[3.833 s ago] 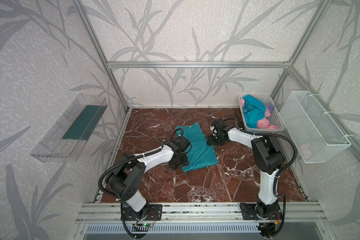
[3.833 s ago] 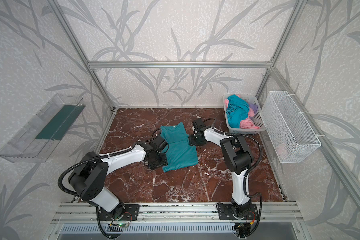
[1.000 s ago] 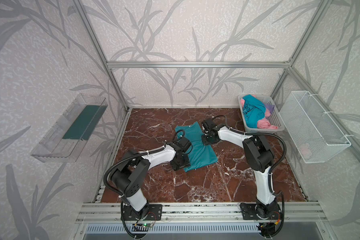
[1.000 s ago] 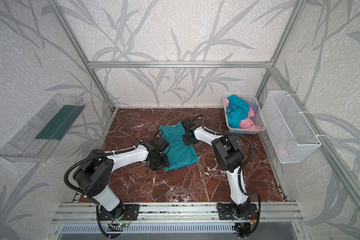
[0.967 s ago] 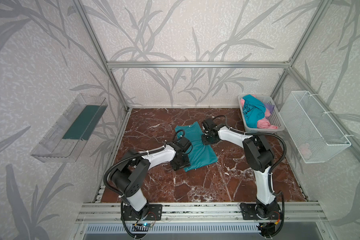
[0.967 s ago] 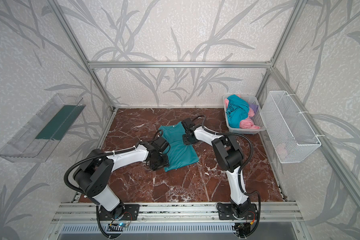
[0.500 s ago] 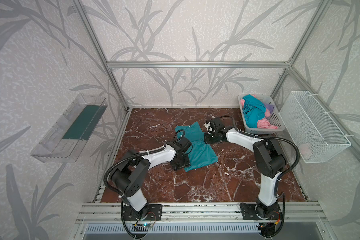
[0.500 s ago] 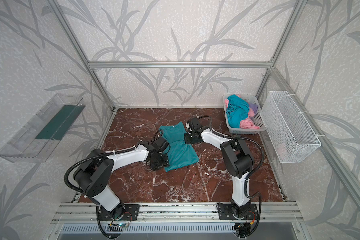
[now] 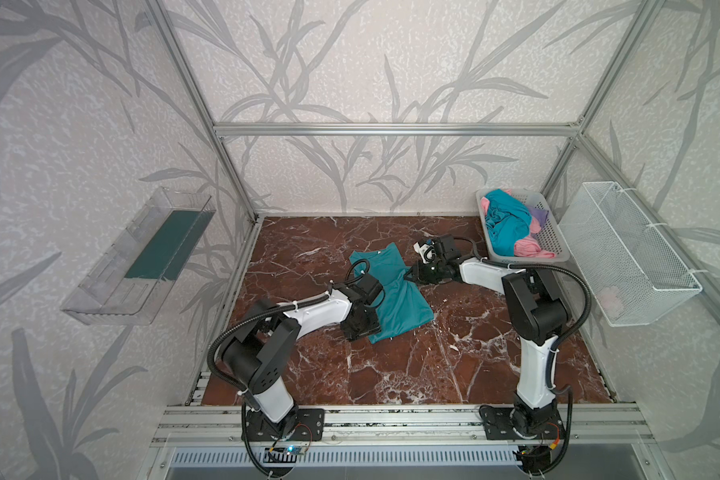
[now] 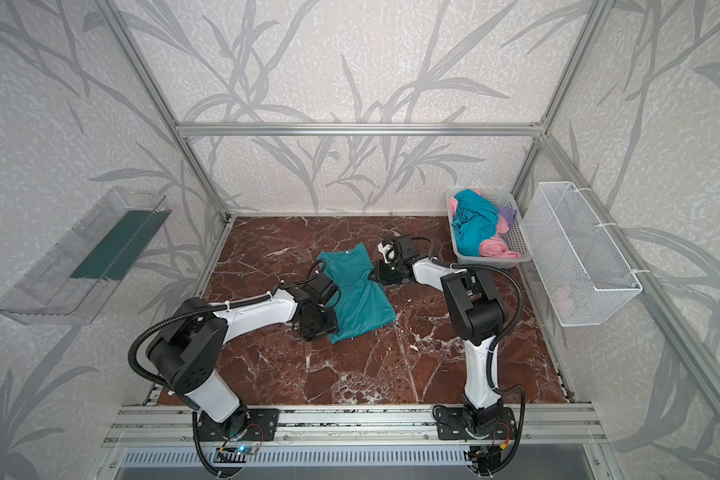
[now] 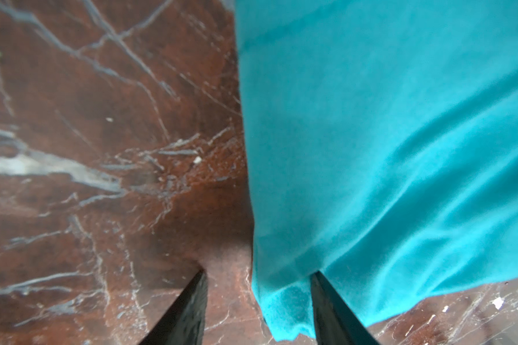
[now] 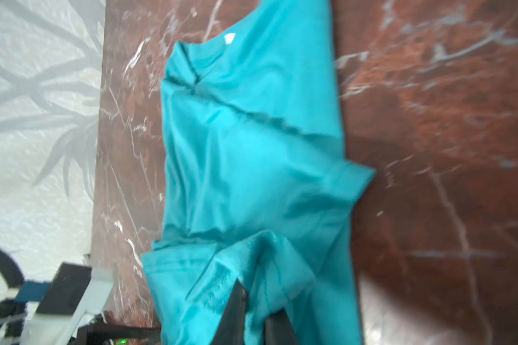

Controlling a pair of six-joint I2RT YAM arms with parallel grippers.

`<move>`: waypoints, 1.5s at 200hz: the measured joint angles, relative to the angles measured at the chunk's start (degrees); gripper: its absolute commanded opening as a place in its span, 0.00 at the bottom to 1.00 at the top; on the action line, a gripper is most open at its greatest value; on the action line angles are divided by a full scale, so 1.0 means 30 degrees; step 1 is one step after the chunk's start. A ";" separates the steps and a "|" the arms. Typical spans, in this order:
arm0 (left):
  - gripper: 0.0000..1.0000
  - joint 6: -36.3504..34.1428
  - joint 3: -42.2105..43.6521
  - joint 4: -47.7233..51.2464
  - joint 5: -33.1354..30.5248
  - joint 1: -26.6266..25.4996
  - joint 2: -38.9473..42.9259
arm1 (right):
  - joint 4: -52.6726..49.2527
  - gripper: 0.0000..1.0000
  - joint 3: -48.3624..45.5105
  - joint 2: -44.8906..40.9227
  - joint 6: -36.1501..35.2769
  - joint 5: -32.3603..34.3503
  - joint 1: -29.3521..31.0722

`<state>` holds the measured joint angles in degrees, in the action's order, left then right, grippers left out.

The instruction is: Fold and stack the t-shirts

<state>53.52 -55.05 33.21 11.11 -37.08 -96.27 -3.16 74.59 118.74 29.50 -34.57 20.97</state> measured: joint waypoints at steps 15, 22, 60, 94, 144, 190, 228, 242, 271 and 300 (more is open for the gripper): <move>0.57 0.0000 0.0000 0.0000 -0.0007 0.0000 0.0000 | 0.0109 0.14 0.0430 0.1049 0.0321 -0.0525 -0.0415; 0.57 0.0000 0.0000 0.0007 -0.0007 0.0000 0.0000 | 0.0051 0.16 0.0685 0.1508 0.0342 -0.0627 -0.0597; 0.57 0.0000 -0.0117 0.0138 -0.0007 0.0000 -0.0095 | -0.0466 0.44 0.2193 0.2113 0.0095 -0.0656 -0.0707; 0.57 -0.0342 -0.0590 0.0801 -0.0182 0.0000 -0.0342 | -0.0867 0.52 0.2302 0.1894 -0.0525 -0.0109 -0.0554; 0.59 -0.1698 -0.5064 0.3308 -0.1392 0.0153 -0.0488 | -0.3308 0.58 0.2295 0.0219 -0.1661 0.3002 -0.0517; 0.60 -0.3104 -1.0768 0.3351 -0.1836 0.0175 -0.2535 | -0.5107 0.56 0.2011 -0.2484 -0.2820 0.6215 -0.0525; 0.62 -0.3898 -1.2531 0.2805 -0.1217 0.0168 -0.5770 | -0.5406 0.03 0.0015 -0.4065 -0.3126 0.7519 -0.0525; 0.62 -0.4182 -1.3005 0.2623 -0.0823 0.0168 -0.6747 | -0.5479 0.00 -0.0721 -0.4350 -0.3075 0.7512 -0.0525; 0.60 -0.4699 -1.4229 0.2346 -0.0299 0.0168 -0.8109 | -0.5442 0.00 -0.1974 -0.4495 -0.2754 0.6936 -0.0408; 0.52 -0.5129 -1.5322 0.2404 -0.0495 0.0277 -0.8896 | -0.5319 0.00 -0.3249 -0.4495 -0.2433 0.6258 0.0211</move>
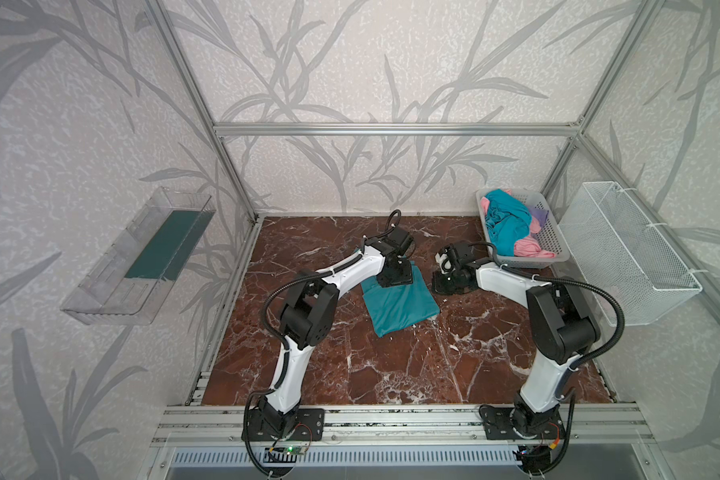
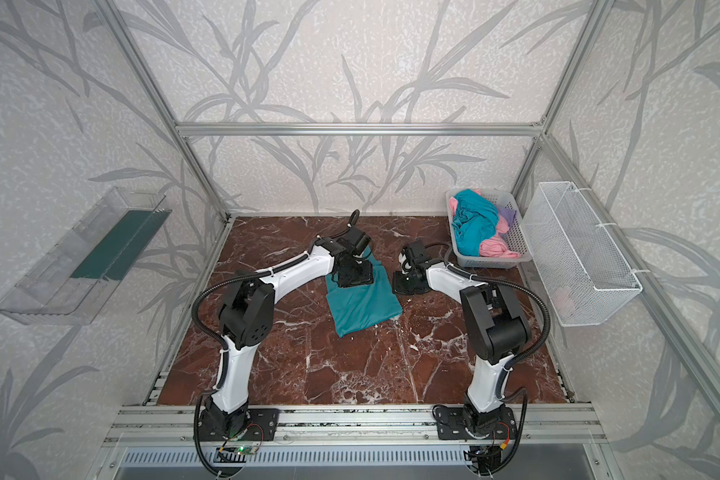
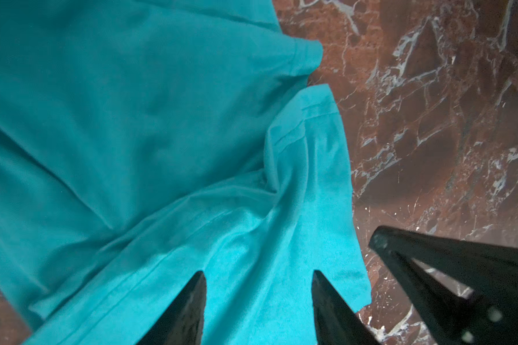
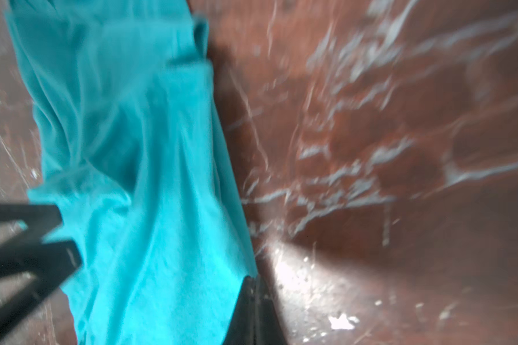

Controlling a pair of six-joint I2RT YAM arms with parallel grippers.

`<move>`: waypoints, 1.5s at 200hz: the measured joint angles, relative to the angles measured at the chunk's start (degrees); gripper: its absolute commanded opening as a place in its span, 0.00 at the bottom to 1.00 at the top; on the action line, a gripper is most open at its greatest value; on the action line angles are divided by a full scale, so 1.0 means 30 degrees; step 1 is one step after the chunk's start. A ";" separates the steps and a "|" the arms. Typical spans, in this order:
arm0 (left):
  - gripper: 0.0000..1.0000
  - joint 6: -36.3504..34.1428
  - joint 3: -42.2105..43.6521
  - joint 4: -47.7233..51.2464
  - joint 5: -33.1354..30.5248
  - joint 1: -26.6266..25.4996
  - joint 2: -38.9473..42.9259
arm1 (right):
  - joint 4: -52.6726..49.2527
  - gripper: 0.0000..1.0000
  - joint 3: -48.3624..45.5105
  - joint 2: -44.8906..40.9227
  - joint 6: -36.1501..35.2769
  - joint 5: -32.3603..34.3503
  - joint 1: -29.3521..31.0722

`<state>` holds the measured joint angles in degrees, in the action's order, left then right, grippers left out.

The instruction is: Fold and stack the t-shirts

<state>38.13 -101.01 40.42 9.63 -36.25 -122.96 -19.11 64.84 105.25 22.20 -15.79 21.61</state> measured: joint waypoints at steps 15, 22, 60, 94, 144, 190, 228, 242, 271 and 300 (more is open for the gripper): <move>0.52 -0.0153 -0.0233 0.0051 -0.0233 0.0109 -0.0328 | 0.0022 0.00 -0.0474 0.0000 0.0117 -0.0226 0.0495; 0.52 -0.0204 -0.0306 0.0138 -0.0328 0.0168 -0.0503 | 0.0029 0.00 -0.0641 0.0000 0.0168 -0.0284 0.0678; 0.51 -0.0430 -0.0656 0.0342 -0.0539 0.0517 -0.1719 | 0.0444 0.00 -0.1355 0.0007 0.0240 -0.0423 0.1093; 0.22 -0.0736 -0.1421 0.0612 -0.0743 0.0736 -0.2594 | 0.0605 0.00 -0.1428 0.0007 0.0240 -0.0372 0.1078; 0.00 -0.1202 -0.2798 0.1858 -0.1559 0.1311 -0.3249 | 0.0590 0.00 -0.1421 0.0007 0.0226 -0.0182 0.1078; 0.23 -0.1588 -0.4291 0.3126 -0.2936 0.2754 -0.3286 | 0.0962 0.00 -0.1574 0.0007 0.0219 -0.0270 0.1086; 0.59 -0.1916 -0.5151 0.3468 -0.3628 0.2987 -0.3155 | 0.1115 0.00 -0.1858 -0.0270 -0.0124 -0.0219 0.1377; 0.59 -0.1865 -0.4634 0.3366 -0.3599 0.2922 -0.2812 | 0.0954 0.00 -0.1945 -0.0437 -0.0306 0.0015 0.1537; 0.51 -0.1654 -0.1224 0.2878 -0.3504 0.2703 -0.0430 | 0.0364 0.00 -0.2164 -0.0918 -0.0532 0.0525 0.1880; 0.50 -0.1224 0.3402 0.2069 -0.3402 0.2514 0.3184 | -0.0459 0.00 -0.2157 -0.1938 -0.1180 0.1428 0.2863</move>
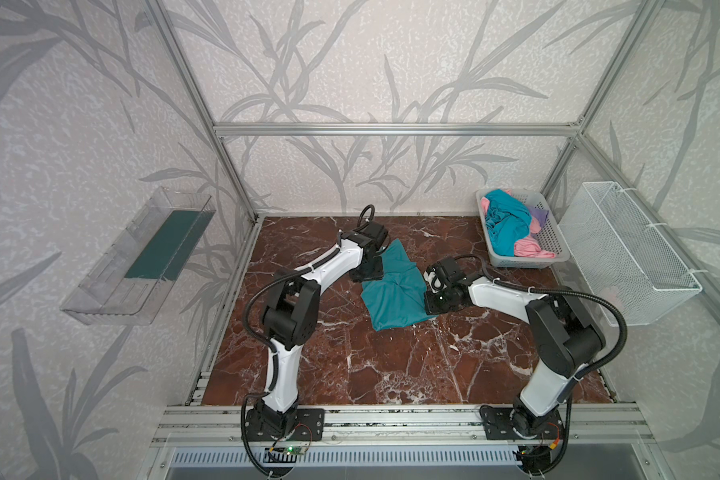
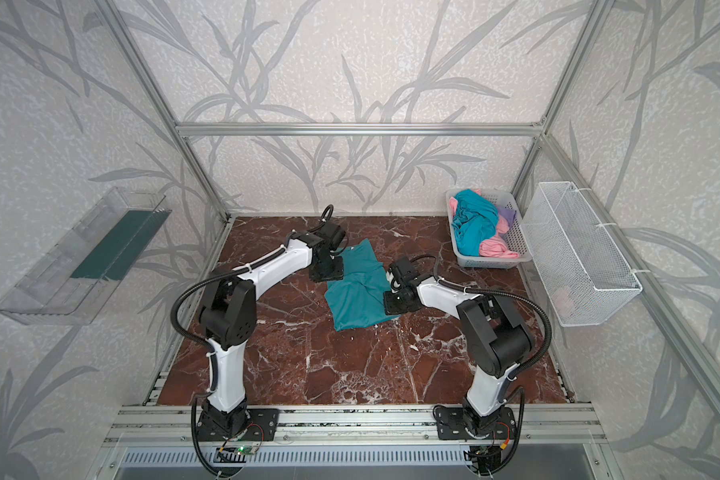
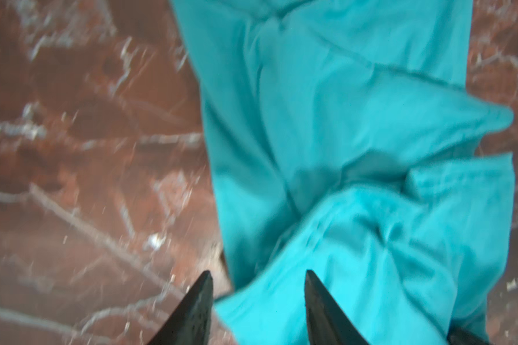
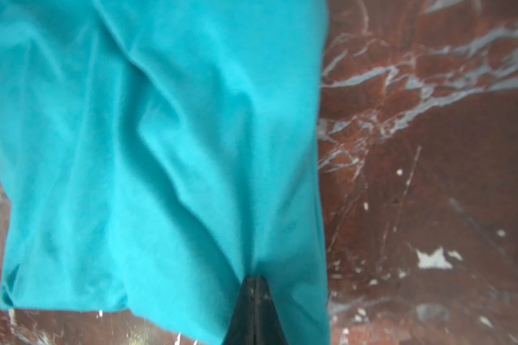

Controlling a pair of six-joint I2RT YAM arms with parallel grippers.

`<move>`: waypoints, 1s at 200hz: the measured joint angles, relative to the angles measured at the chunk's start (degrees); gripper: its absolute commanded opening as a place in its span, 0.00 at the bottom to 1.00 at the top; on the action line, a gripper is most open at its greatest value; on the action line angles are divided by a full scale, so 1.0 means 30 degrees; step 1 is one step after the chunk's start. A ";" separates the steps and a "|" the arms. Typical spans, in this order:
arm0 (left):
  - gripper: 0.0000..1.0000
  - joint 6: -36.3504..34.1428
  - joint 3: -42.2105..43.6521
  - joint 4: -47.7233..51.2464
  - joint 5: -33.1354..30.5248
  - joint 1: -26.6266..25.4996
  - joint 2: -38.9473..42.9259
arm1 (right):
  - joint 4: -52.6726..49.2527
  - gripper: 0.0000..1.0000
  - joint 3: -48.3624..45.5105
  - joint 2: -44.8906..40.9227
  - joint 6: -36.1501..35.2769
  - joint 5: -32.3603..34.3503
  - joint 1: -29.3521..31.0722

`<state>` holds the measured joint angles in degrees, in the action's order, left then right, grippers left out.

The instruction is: Fold and stack the t-shirts

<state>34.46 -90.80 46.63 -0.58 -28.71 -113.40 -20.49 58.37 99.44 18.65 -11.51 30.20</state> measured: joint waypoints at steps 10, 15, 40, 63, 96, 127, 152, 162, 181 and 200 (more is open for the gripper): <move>0.53 0.0175 0.1450 -0.0335 0.0080 -0.0044 0.1071 | -0.0168 0.00 0.0044 -0.0466 -0.0321 0.0291 0.0619; 0.55 0.0226 0.2055 -0.0517 0.0160 -0.0066 0.1443 | -0.0248 0.01 0.0117 -0.0685 -0.0517 0.0357 0.1027; 0.58 0.0736 0.4022 -0.1472 0.0685 -0.0080 0.2018 | 0.0044 0.05 0.0750 -0.1071 -0.1435 0.0350 0.3184; 0.57 0.1035 0.4430 -0.2317 0.1246 -0.0080 0.1734 | 0.0568 0.05 0.1260 -0.0743 -0.1734 -0.0219 0.4743; 0.37 0.1355 0.4080 -0.3585 0.1836 -0.0051 0.1180 | 0.1960 0.05 0.1727 0.0816 -0.1188 -0.1151 0.5238; 0.09 0.1326 0.4080 -0.3934 0.2178 0.0095 0.0430 | 0.3075 0.05 0.1683 0.1654 -0.0488 -0.1719 0.5129; 0.00 0.1202 0.3818 -0.3854 0.2229 0.0306 0.0153 | 0.3781 0.05 0.1421 0.1843 -0.0204 -0.2062 0.5136; 0.00 0.1151 0.3475 -0.3774 0.2215 0.0452 -0.0051 | 0.4022 0.05 0.1246 0.1843 -0.0138 -0.2113 0.5136; 0.00 0.1005 0.2404 -0.3716 0.2266 0.0729 -0.0532 | 0.4175 0.05 0.0831 0.1851 -0.0095 -0.2208 0.5195; 0.00 0.0852 0.1202 -0.3752 0.2302 0.0896 -0.0794 | 0.4073 0.04 0.0284 0.1858 -0.0131 -0.2200 0.5333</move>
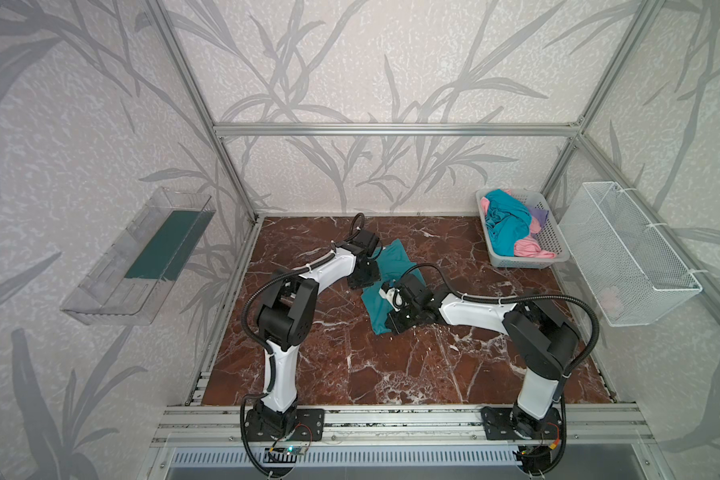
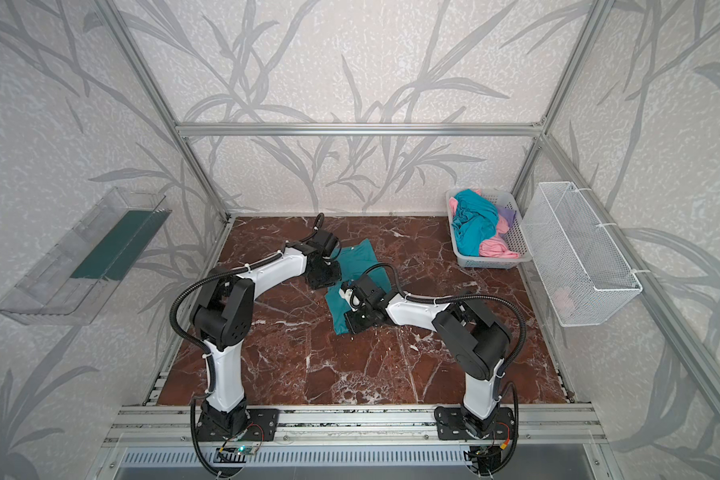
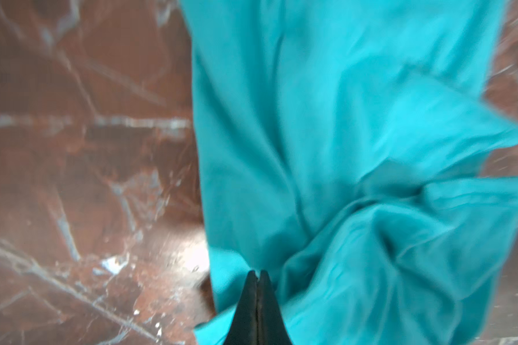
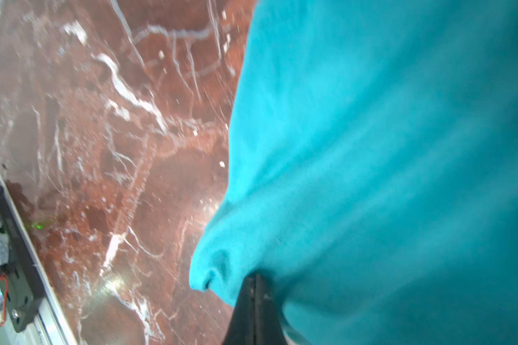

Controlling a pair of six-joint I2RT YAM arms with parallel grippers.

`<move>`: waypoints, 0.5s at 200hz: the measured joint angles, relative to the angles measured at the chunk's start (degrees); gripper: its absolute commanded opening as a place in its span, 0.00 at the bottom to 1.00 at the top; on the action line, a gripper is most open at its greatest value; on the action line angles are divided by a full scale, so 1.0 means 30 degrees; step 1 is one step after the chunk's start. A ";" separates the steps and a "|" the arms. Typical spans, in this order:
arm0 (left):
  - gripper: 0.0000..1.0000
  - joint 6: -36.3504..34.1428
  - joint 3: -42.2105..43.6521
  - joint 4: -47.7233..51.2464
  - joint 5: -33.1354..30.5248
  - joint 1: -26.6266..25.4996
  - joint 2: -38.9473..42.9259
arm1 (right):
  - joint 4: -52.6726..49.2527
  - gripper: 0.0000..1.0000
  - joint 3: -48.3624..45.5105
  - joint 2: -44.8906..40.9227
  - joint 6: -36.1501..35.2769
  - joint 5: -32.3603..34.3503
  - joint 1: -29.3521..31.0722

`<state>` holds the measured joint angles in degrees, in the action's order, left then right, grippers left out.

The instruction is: Fold and stack the t-shirts

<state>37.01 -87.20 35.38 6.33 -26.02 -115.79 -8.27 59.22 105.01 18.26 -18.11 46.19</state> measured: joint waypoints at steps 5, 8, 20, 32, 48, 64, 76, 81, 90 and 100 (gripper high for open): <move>0.00 -0.0051 -0.0321 0.0007 0.0000 0.0036 -0.0066 | -0.0022 0.04 -0.0138 0.0000 -0.0029 -0.0007 0.0007; 0.00 -0.0080 -0.0495 0.0000 0.0007 0.0058 -0.0102 | -0.0029 0.04 -0.0204 0.0000 -0.0029 0.0000 0.0015; 0.01 -0.0189 -0.1188 0.0051 0.0029 0.0109 -0.0262 | -0.0058 0.04 -0.0364 0.0007 -0.0036 0.0000 0.0015; 0.18 -0.0284 -0.1494 0.0015 0.0066 0.0146 -0.0313 | -0.0051 0.04 -0.0379 0.0007 -0.0036 0.0000 0.0015; 0.37 -0.0357 -0.1326 0.0036 0.0095 0.0189 -0.0226 | -0.0044 0.04 -0.0379 0.0007 -0.0029 -0.0007 0.0015; 0.42 -0.0321 -0.0189 0.0036 0.0044 0.0197 0.0321 | -0.0036 0.04 -0.0357 0.0036 -0.0022 -0.0066 0.0015; 0.44 -0.0255 0.1137 0.0080 -0.0044 0.0197 0.1071 | -0.0029 0.04 -0.0240 0.0168 0.0022 -0.0197 0.0015; 0.45 -0.0189 0.1712 0.0066 -0.0066 0.0197 0.1406 | -0.0029 0.04 -0.0168 0.0255 0.0044 -0.0255 0.0015; 0.47 -0.0007 0.2739 0.0000 -0.0029 0.0197 0.2062 | 0.0022 0.04 -0.0080 0.0357 0.0066 -0.0379 0.0015; 0.50 0.0211 0.3810 -0.0095 0.0073 0.0197 0.2754 | 0.0080 0.04 -0.0051 0.0408 0.0109 -0.0474 0.0015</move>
<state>37.65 -75.77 35.09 6.55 -25.43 -107.53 -8.03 59.07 106.24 18.59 -19.53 46.24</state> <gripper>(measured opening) 0.472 0.049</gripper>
